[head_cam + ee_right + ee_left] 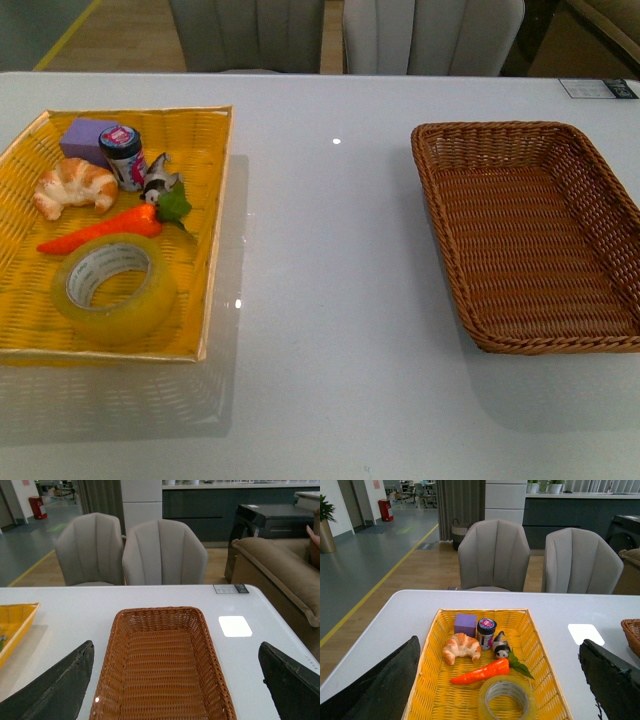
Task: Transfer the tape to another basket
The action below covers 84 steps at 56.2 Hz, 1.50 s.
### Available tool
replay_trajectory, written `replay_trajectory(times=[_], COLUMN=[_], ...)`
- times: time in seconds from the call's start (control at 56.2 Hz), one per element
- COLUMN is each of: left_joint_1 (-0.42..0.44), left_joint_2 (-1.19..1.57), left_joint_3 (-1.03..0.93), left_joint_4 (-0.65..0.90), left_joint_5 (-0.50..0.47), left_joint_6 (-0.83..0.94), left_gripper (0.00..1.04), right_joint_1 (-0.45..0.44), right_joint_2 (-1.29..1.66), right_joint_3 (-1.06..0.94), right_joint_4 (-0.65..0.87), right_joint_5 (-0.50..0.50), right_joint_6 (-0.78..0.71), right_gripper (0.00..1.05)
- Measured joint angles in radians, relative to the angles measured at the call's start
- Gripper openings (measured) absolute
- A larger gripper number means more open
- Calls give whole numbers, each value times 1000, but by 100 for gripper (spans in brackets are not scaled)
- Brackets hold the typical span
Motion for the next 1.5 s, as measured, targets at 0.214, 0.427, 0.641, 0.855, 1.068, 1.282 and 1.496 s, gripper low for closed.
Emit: replay_trajectory(times=[0.214, 0.427, 0.641, 0.855, 1.068, 1.282, 1.496], left_joint_1=[0, 0, 111, 154, 106, 85, 91], left_joint_2=[0, 0, 172, 625, 1241, 1713, 1944], left_joint_3=[0, 0, 109, 184, 329, 499, 639], left_joint_4=[0, 0, -241, 79, 520, 574, 542], left_joint_5=[0, 0, 246, 292, 249, 225, 165], left_joint_6=[0, 0, 16, 38, 67, 107, 134], left_gripper=[96, 96, 96, 96, 96, 96, 96], right_joint_1=[0, 0, 0, 0, 0, 0, 0], right_joint_2=[0, 0, 0, 0, 0, 0, 0], right_joint_3=[0, 0, 0, 0, 0, 0, 0], right_joint_4=[0, 0, 0, 0, 0, 0, 0], right_joint_5=[0, 0, -2, -1, -1, -1, -1], right_joint_6=[0, 0, 0, 0, 0, 0, 0], right_gripper=[96, 96, 96, 96, 96, 96, 96])
